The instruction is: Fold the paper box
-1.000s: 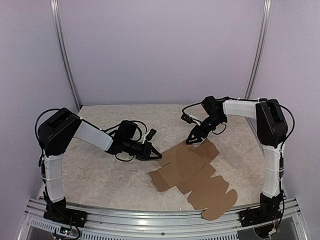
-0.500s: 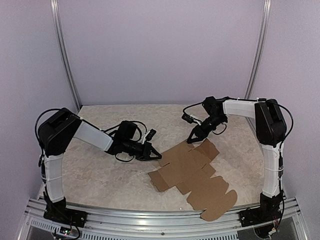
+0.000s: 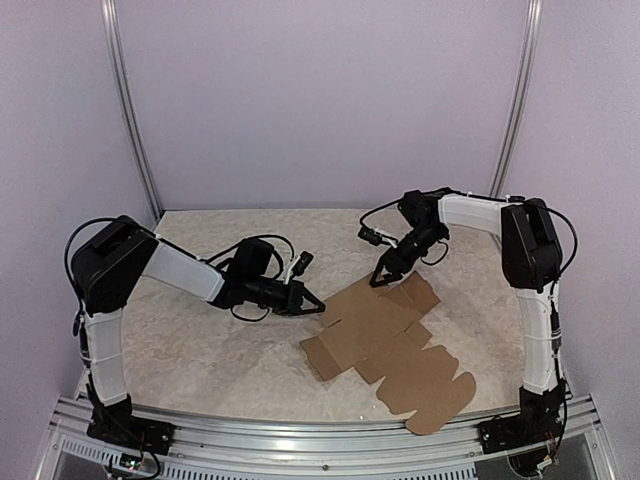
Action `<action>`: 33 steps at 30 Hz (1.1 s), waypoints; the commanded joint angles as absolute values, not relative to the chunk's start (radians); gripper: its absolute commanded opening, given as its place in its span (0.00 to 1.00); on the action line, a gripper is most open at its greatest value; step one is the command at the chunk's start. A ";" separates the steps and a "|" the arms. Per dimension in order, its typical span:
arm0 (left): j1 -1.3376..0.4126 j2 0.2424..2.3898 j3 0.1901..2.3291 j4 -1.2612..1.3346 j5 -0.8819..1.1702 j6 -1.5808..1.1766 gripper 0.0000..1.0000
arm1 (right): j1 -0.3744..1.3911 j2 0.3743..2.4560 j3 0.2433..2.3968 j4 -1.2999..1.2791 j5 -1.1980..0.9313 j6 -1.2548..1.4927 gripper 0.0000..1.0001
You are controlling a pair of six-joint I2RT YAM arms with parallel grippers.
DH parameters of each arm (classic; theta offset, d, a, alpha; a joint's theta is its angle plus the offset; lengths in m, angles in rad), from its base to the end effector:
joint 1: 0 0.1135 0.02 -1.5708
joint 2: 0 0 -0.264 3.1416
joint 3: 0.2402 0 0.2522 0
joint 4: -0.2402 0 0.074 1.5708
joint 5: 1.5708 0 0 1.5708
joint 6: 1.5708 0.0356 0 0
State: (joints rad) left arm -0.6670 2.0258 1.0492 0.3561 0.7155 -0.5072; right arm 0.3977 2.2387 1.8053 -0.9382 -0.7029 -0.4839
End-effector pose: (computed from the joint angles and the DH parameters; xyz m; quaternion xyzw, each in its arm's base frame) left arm 0.3037 -0.2689 0.1226 0.2262 0.8175 -0.4966 0.1843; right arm 0.4069 0.1959 0.1732 -0.4296 0.8303 0.3382 0.1080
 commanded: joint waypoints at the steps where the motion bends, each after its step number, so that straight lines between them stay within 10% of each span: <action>1: -0.672 2.005 1.028 0.377 0.684 -0.493 0.00 | 0.404 2.254 1.808 -1.001 -0.715 -0.514 0.48; 8: -0.670 2.016 1.036 0.378 0.680 -0.518 0.00 | 0.406 2.256 1.802 -1.020 -0.771 -0.523 0.16; 24: -0.680 2.025 1.072 0.357 0.656 -0.617 0.01 | 0.501 2.197 1.734 -0.828 -0.462 -0.289 0.06; 33: -0.688 1.985 1.069 0.166 0.520 -0.585 0.44 | 0.560 2.235 1.826 -0.875 -0.267 -0.319 0.01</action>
